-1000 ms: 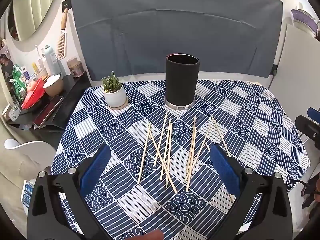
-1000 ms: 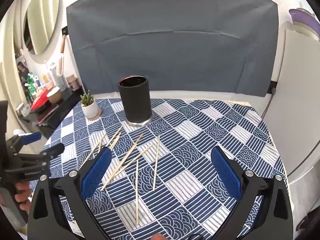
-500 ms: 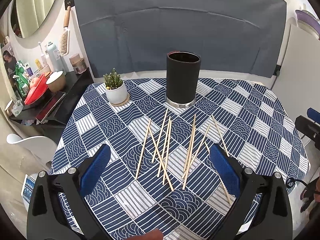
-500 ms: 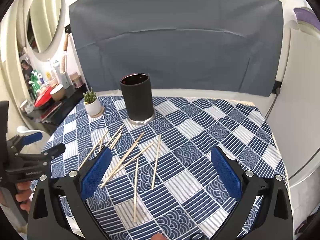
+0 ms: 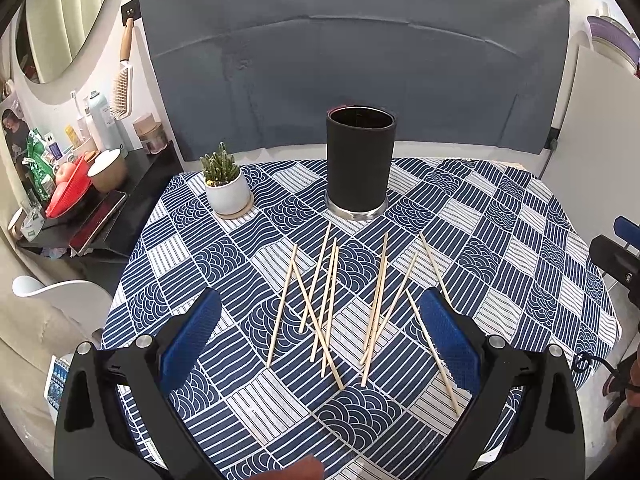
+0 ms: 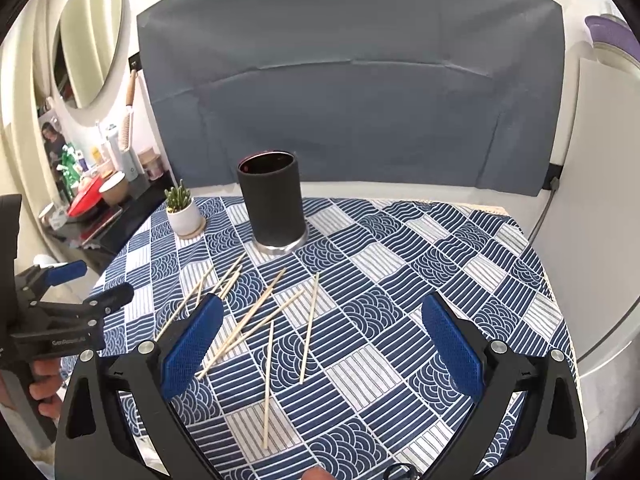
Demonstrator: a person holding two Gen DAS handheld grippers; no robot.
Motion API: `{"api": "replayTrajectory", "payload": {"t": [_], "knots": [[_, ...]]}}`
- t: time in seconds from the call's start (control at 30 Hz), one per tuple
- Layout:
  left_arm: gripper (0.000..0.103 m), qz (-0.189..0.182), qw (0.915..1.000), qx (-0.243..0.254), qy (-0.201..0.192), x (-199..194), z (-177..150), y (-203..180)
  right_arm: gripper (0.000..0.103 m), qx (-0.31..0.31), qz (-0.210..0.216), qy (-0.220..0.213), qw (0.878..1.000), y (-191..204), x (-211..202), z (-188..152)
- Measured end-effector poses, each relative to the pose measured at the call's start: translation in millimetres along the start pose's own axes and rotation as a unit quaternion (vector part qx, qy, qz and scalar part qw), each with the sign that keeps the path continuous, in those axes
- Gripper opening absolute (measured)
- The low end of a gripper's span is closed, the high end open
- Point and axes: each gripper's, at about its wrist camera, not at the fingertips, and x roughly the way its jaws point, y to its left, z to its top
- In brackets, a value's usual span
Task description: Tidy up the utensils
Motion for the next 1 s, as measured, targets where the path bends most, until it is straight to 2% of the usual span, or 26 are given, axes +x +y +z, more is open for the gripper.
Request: {"api": "replayTrajectory", "payload": {"t": [0.13, 0.57, 0.73, 1.0], "knots": [[0.097, 0.008, 0.9999, 0.009, -0.007, -1, 2, -2, 0.095, -0.001, 0.004, -0.003, 1.000, 0, 1, 0], [0.097, -0.008, 0.9996, 0.017, 0.021, 21, 11, 4, 0.095, 0.003, -0.010, 0.007, 1.000, 0, 18, 1], [0.097, -0.014, 0.9985, 0.023, 0.048, 45, 10, 14, 0.095, 0.006, -0.022, 0.038, 0.999, 5, 41, -5], [0.097, -0.024, 0.9911, 0.039, 0.125, 100, -2, 50, 0.095, 0.020, -0.051, 0.113, 0.992, 13, 99, -17]]}}
